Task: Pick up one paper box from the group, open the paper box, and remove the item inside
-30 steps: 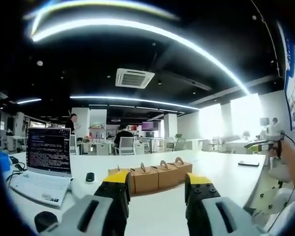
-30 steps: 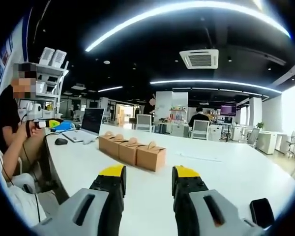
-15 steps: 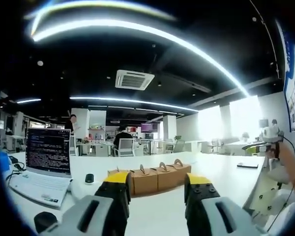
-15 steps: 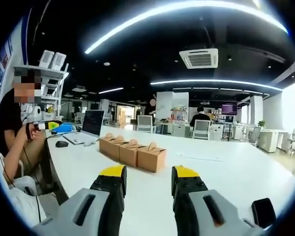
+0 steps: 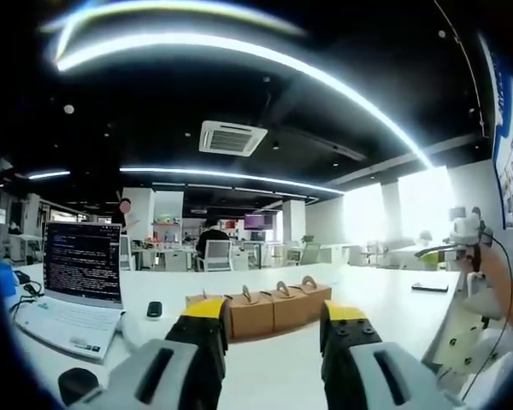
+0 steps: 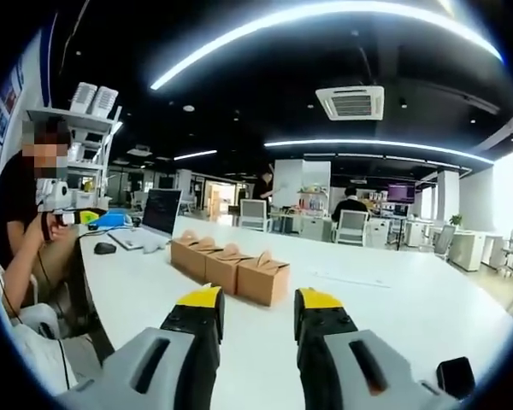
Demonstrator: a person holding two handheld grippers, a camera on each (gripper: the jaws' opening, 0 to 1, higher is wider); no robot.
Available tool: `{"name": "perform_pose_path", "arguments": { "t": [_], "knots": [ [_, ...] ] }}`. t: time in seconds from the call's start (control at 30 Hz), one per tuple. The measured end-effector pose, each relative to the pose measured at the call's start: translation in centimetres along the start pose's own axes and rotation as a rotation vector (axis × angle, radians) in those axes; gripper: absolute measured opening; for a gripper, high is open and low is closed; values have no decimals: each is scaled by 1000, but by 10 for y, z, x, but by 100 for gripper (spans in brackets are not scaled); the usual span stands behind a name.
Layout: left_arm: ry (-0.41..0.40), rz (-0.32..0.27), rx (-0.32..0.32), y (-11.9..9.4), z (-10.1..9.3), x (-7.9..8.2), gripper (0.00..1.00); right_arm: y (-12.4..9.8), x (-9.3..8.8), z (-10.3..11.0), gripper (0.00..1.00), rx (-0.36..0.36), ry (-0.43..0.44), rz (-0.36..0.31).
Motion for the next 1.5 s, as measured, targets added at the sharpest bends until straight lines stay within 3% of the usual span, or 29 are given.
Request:
{"name": "perform_pose_path", "arguments": {
  "t": [0.73, 1.5],
  "knots": [
    [-13, -9, 12, -5, 3, 1, 44, 22, 13, 2, 32, 2, -4, 20],
    [-14, -8, 7, -6, 3, 0, 44, 33, 29, -11, 31, -15, 16, 7]
  ]
}}
Point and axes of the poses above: the point that each gripper's makers call its tool centre point, and the gripper's own axes: y roughly forward along the fingers, z roughly to its left, x roughly out of its top, the point moved 6 cm from there along -y, roughly backward along the fingers, and after that the axes turned 15 degrees about -x, right-handed, at the moved point
